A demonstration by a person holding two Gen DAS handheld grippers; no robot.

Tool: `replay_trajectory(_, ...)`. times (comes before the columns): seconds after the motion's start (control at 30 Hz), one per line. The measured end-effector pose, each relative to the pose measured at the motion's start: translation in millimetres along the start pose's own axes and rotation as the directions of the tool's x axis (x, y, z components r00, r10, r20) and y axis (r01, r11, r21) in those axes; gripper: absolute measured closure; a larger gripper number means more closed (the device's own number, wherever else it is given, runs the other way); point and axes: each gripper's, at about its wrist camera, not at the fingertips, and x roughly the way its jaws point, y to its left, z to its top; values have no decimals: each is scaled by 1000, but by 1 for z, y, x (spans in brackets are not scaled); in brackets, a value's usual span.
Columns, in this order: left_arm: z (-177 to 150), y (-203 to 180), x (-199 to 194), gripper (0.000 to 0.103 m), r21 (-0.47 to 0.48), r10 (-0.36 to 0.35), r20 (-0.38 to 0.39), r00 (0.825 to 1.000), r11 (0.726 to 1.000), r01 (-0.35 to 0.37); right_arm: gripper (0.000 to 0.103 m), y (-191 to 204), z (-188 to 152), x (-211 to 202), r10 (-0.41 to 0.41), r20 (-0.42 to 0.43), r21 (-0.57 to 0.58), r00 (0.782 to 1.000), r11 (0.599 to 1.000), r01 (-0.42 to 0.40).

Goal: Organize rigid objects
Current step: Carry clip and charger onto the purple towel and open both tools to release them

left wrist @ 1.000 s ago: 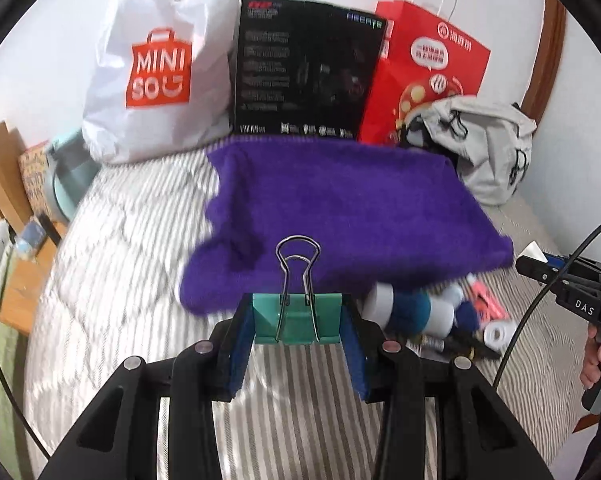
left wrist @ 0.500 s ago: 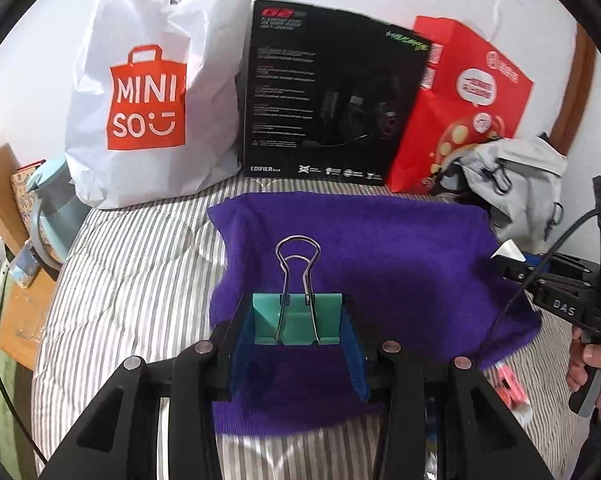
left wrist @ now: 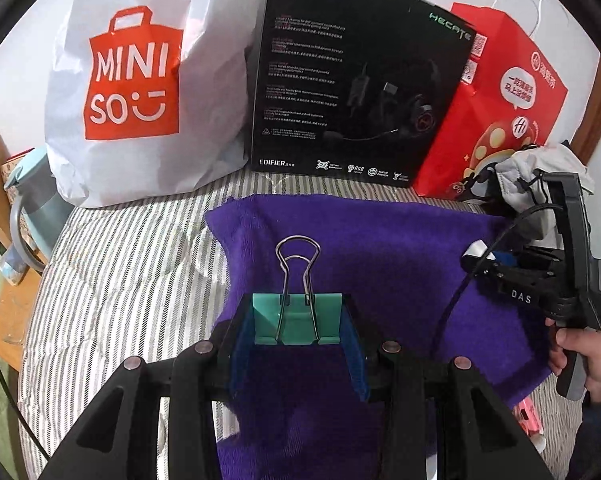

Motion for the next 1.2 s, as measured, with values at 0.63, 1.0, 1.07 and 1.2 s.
replay_trajectory(0.63, 23, -18, 51, 64, 22, 8, -74, 997, 1000, -6, 19, 2, -24, -77, -58, 72, -103, 996, 993, 66)
replay_trajectory(1.0, 20, -35, 76, 64, 87, 105, -137, 985, 992, -94, 19, 5, -74, -133, 78, 91, -84, 993, 994, -70)
replay_trajectory(1.07, 20, -38, 76, 63, 105, 121, -141, 983, 989, -107, 19, -2, -84, -133, 119, 69, -33, 990, 993, -117)
replay_trajectory(1.2, 17, -41, 74, 56, 124, 143, -147, 979, 984, -125, 19, -11, -105, -146, 109, 71, 37, 992, 993, -112)
